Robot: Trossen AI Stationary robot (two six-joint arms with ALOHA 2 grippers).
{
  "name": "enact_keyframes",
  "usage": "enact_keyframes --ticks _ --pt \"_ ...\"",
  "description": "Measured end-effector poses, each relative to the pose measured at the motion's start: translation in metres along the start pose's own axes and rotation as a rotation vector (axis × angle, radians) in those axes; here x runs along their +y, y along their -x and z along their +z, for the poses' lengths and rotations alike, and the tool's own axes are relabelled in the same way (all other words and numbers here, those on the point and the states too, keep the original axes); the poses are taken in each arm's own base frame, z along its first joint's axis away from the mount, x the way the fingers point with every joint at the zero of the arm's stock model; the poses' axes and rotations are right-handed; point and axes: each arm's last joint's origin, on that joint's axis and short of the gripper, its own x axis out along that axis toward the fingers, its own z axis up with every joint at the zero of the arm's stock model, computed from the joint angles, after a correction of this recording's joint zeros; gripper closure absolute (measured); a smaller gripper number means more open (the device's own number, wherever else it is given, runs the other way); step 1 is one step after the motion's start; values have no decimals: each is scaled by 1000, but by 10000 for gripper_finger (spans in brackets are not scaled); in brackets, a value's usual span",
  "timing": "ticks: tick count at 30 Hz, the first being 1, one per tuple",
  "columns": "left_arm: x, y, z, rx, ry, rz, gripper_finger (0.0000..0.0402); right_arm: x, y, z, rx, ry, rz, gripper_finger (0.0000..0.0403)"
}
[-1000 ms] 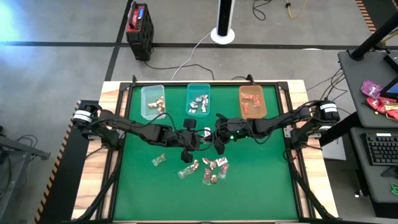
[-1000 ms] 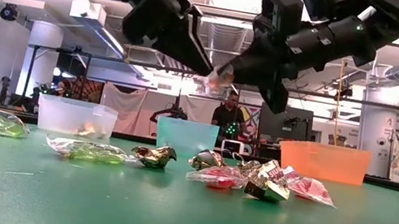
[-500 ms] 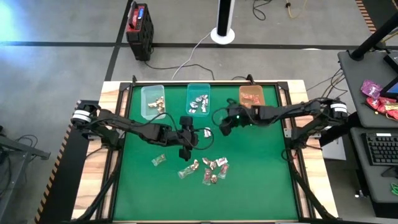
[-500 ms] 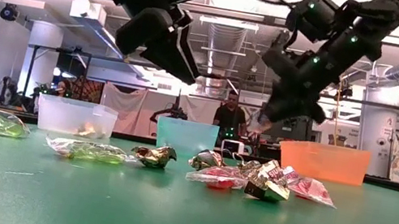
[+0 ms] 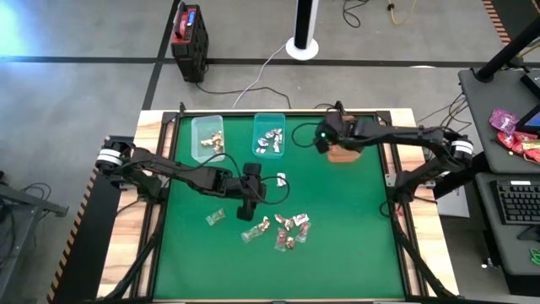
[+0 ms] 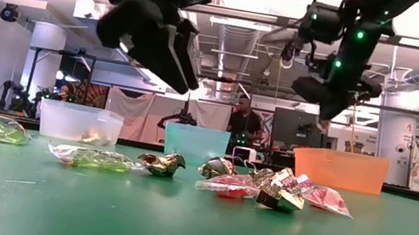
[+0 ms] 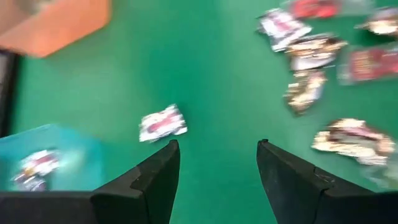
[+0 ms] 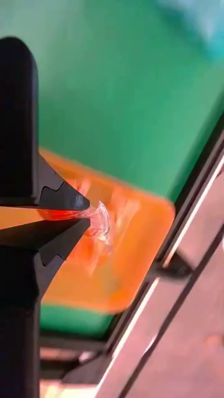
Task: Sort candy by brand, put in halloween buckets
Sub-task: Put the orange gummy into the orange bin, then put the gold wrap candy into the white bin
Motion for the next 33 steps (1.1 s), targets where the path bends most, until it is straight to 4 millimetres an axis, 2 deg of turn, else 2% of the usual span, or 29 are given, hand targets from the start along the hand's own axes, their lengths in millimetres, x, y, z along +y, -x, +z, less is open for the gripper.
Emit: enact_keyframes --ticks 4,10,21,28,33 --pt "-3 -1 2 -38 -4 -94 205 -15 -12 1 75 -45 -62 385" --pt "-7 -12 0 -25 4 -124 205 -23 -21 -1 122 -76 -72 365" --pt "-12 -24 0 -47 12 -180 205 -25 -22 -1 133 -78 -71 289" --pt "-15 -32 2 -84 16 -224 205 -21 -21 -1 156 -39 6 265" --pt "-21 -47 3 -136 28 -287 205 -15 -15 -3 141 -14 36 256"
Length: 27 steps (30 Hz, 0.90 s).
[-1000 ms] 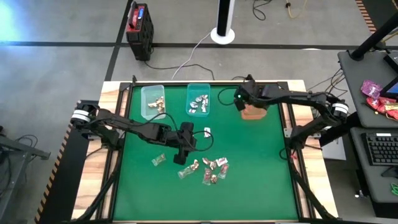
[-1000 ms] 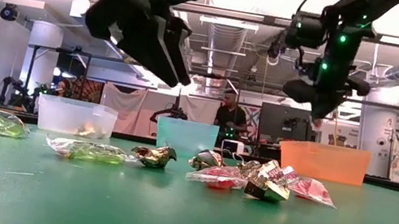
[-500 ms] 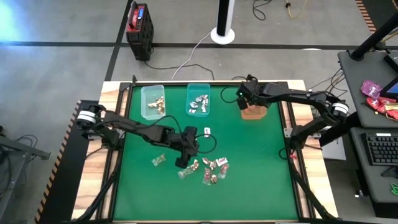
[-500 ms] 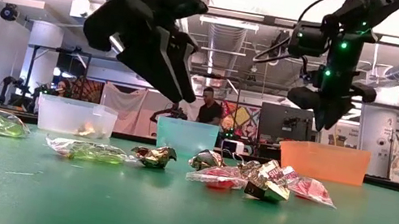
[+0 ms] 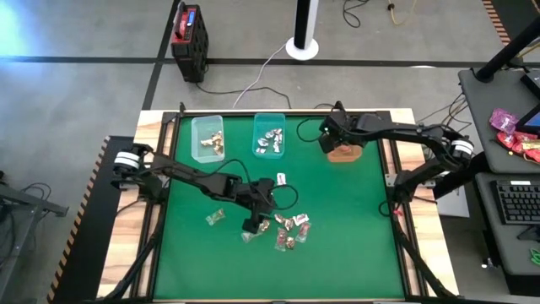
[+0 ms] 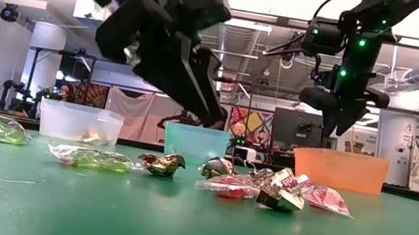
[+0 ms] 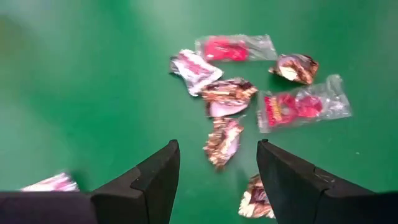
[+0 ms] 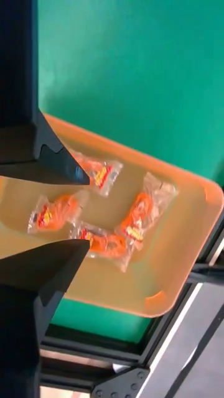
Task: Sort candy by brand, put in halloween buckets
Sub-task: Put the gold wrap candy into the white bin
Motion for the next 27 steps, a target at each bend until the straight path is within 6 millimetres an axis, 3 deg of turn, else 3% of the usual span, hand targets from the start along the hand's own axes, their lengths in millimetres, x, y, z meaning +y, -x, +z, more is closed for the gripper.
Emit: enact_keyframes --ticks 17,27 --pt "-2 -49 -22 11 77 -77 210 20 12 -12 -29 86 52 250" --pt "-1 -54 -26 26 86 -76 263 20 12 -12 -33 82 55 250"
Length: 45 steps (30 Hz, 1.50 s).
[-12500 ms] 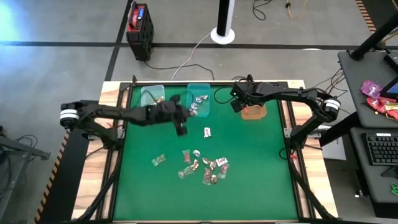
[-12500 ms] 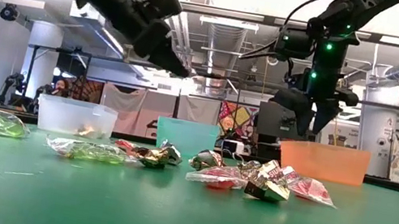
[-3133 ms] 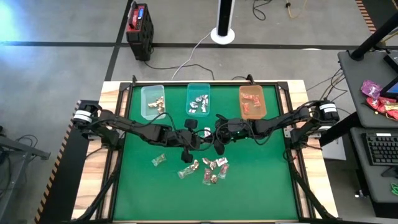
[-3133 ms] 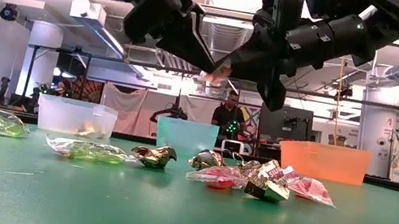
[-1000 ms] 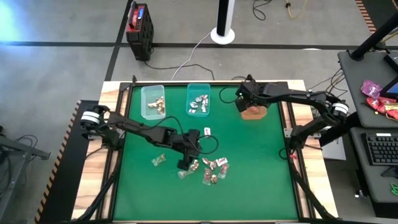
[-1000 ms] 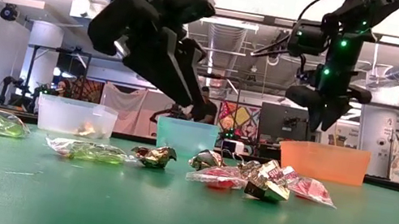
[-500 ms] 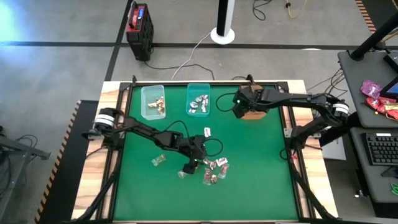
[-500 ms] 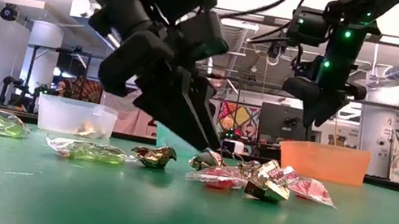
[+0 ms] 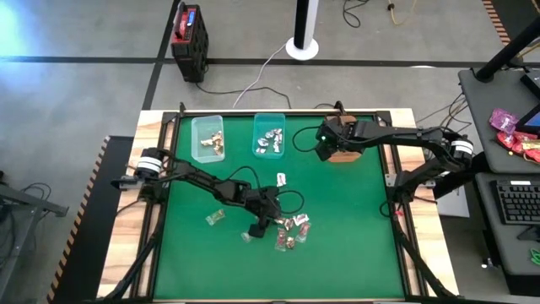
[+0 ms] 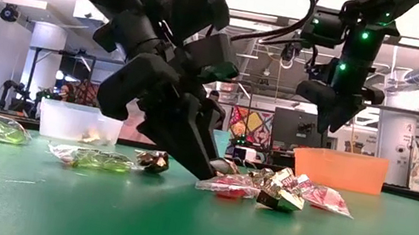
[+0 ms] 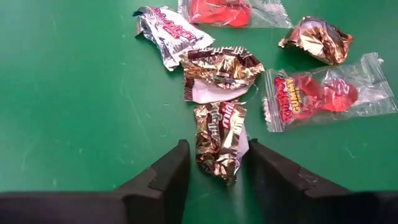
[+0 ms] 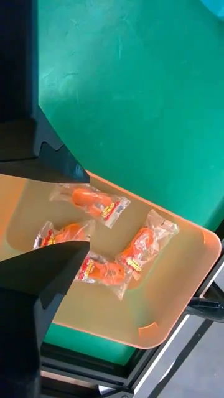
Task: Sort candy by brand, put in halloween buckets
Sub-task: Put the gold wrap candy into the white bin
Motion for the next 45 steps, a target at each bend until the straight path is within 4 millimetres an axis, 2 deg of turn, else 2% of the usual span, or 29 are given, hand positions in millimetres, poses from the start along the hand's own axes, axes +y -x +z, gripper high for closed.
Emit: enact_keyframes --ticks 10,22,30,35,45 --pt "1 0 0 0 2 4 314 0 0 0 -1 0 0 246" --pt "1 7 4 -3 -25 22 323 0 0 0 -1 1 1 245" --pt "2 31 14 -14 -81 76 323 1 -1 -3 4 10 0 245" --pt "2 53 22 -9 -104 93 323 1 -1 -4 6 12 -1 245" --pt "2 112 21 168 -109 380 323 2 -2 -4 6 2 -1 245"
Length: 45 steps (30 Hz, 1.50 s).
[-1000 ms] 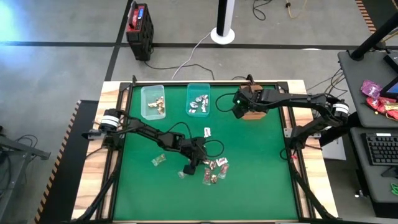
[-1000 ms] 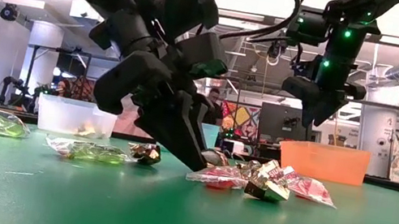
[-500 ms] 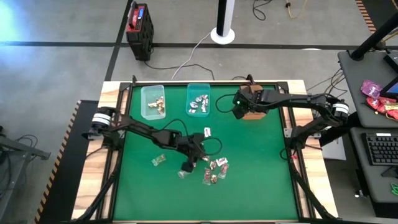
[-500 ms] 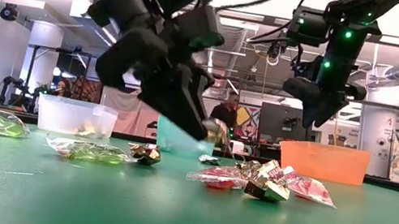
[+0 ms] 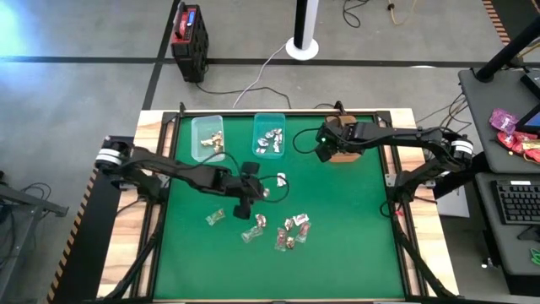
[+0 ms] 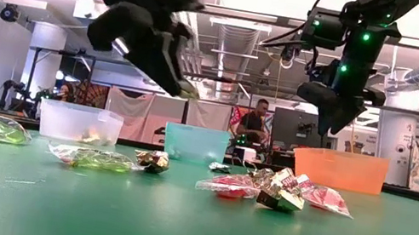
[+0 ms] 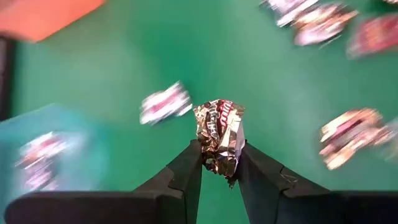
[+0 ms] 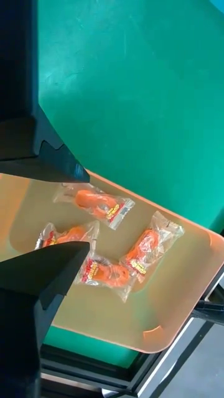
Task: Sort candy by brand, put in halloween buckets
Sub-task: Put the gold wrap candy into the white bin
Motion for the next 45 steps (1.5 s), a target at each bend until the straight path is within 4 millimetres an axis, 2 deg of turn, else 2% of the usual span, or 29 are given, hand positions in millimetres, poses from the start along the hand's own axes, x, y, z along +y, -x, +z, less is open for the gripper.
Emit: enact_keyframes --ticks 7,12,15,18,21,26,30,39,42,45 --pt "28 43 -24 185 58 342 323 1 1 0 -5 3 5 245" --pt "51 64 -61 339 159 569 323 4 1 0 -19 5 16 245" --pt "64 68 -89 396 249 601 323 5 2 0 -25 4 22 245" --pt "75 65 -118 464 345 561 323 6 2 1 -34 2 29 245" --pt "87 62 -137 507 435 551 322 6 2 2 -40 -1 32 245" --pt "98 62 -140 475 501 451 311 7 2 1 -40 0 33 245" --pt "100 62 -141 465 517 378 291 7 2 1 -40 0 34 245" --pt "98 64 -142 465 526 371 263 7 2 1 -40 0 34 245" --pt "96 68 -139 411 576 345 260 9 3 -1 -40 7 39 245" --pt "93 71 -130 289 643 241 260 15 4 -5 -36 43 85 245"
